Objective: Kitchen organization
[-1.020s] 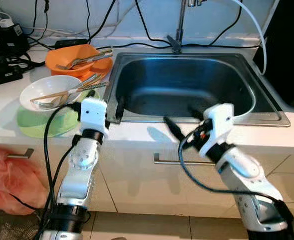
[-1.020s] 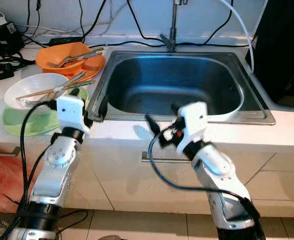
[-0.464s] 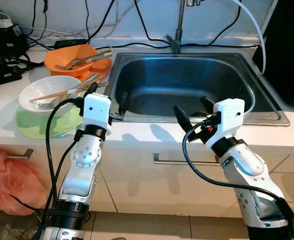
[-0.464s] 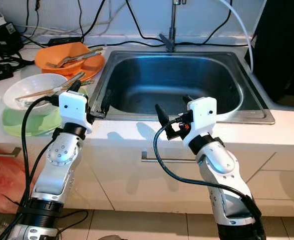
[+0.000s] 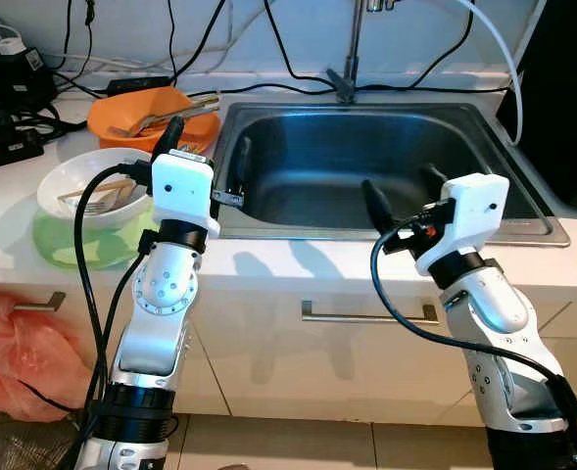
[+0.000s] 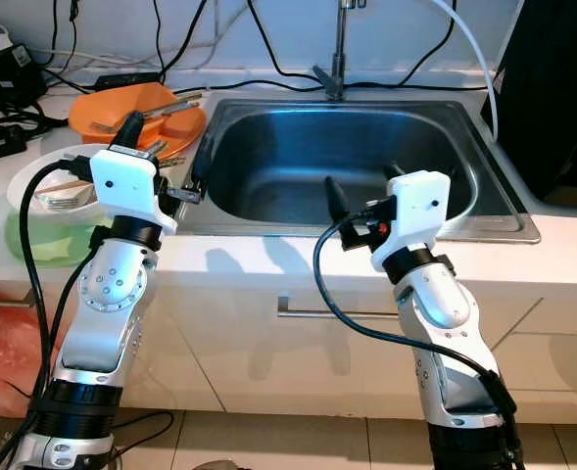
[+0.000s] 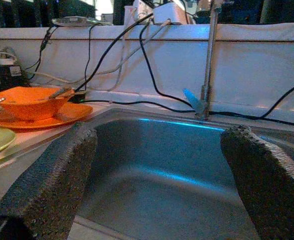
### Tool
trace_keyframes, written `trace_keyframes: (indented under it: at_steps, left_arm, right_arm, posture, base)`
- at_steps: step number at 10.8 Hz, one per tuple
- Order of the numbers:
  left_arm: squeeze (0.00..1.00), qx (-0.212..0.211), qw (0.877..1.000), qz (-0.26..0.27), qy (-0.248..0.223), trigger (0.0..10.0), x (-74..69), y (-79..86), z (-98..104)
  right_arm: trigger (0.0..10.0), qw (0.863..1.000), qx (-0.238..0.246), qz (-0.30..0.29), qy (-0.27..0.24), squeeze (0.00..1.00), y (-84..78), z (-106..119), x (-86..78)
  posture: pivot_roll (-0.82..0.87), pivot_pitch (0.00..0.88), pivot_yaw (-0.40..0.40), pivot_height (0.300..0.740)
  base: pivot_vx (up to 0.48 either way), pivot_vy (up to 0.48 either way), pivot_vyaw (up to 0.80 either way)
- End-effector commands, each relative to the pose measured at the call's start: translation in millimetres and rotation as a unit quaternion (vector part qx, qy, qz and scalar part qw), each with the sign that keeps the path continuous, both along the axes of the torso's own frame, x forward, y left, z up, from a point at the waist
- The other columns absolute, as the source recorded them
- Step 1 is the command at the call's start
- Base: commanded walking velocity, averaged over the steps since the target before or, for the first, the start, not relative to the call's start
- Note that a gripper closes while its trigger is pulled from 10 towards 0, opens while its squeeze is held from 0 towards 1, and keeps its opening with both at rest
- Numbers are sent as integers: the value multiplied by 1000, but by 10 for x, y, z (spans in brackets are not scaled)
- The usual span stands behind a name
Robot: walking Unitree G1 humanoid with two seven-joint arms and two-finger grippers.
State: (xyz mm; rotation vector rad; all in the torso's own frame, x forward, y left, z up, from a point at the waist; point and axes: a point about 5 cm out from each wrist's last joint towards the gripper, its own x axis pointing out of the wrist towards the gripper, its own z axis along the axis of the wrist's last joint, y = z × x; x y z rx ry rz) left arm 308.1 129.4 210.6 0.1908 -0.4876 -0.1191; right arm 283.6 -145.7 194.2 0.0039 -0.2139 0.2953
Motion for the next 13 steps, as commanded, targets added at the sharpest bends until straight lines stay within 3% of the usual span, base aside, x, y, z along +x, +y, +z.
trace_keyframes:
  at_steps: [1, 5, 10, 13]
  left_arm:
    - [0, -8, 1000, 4, 1, 10000, -5, 15, 35]
    - [0, -14, 1000, 1, 13, 10000, -2, 4, 14]
    - [0, 0, 999, -35, 1, 10000, 4, -100, 111]
    - [0, 0, 999, -38, -6, 10000, 7, -101, 148]
  right_arm:
    - [10000, 1000, -1, -7, -11, 0, -15, 44, 6]
    - [10000, 1000, -3, -6, -10, 0, -5, 35, 8]
    - [10000, 1000, -2, -17, -14, 0, -15, 42, 15]
    - [10000, 1000, -1, -22, -18, 0, -19, 52, 23]
  posture:
    - [57, 0, 64, 740]
    - [54, 0, 63, 740]
    - [52, 0, 72, 740]
    - [52, 0, 75, 740]
  base:
    - [0, 330, 0]
    - [0, 480, 0]
    - [0, 0, 0]
    - [305, 0, 0]
